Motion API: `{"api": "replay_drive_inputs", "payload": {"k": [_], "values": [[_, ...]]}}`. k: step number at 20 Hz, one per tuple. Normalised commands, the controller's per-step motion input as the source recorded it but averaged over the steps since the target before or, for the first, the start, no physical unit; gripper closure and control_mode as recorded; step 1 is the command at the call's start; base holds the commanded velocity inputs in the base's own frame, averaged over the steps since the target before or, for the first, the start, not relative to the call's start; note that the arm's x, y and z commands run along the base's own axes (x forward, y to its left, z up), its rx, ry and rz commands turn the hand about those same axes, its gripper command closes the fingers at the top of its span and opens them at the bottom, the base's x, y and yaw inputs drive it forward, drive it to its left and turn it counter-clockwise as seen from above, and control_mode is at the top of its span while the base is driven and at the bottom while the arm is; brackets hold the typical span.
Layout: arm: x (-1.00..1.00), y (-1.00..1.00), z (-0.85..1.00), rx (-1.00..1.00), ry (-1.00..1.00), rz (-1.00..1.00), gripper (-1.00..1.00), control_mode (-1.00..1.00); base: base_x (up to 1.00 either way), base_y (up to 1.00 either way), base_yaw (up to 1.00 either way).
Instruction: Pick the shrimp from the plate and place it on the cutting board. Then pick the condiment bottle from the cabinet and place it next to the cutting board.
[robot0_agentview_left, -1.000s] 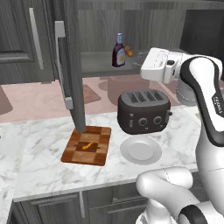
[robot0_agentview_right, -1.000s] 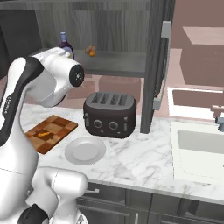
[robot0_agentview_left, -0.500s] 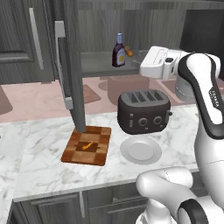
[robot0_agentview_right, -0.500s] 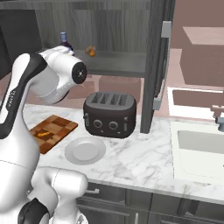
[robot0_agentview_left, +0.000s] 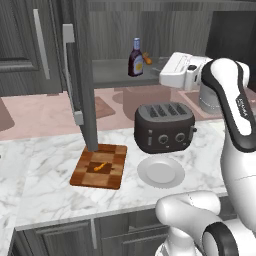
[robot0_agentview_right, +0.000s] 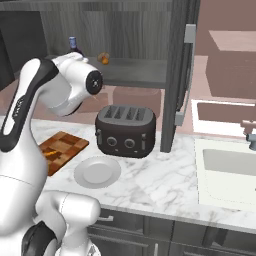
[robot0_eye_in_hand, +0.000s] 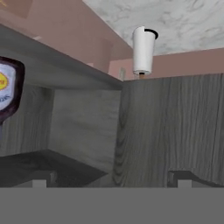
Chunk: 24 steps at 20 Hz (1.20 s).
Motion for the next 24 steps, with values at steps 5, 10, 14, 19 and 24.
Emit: {"api": "replay_drive_inputs", "payload": {"k": [5, 10, 14, 19, 24], "values": [[0.21, -0.01, 0.00, 0.00, 0.00, -0.02, -1.00, -1.00, 0.00, 0.00, 0.00], [0.24, -0.01, 0.00, 0.00, 0.00, -0.02, -1.00, -1.00, 0.00, 0.00, 0.00], [0.25, -0.03, 0.00, 0.00, 0.00, -0.02, -1.00, -1.00, 0.00, 0.00, 0.00], [0.26, 0.00, 0.00, 0.00, 0.00, -0.02, -1.00, -1.00, 0.00, 0.00, 0.00], [0.22, 0.00, 0.01, 0.00, 0.00, -0.01, -1.00, -1.00, 0.00, 0.00, 0.00]]}}
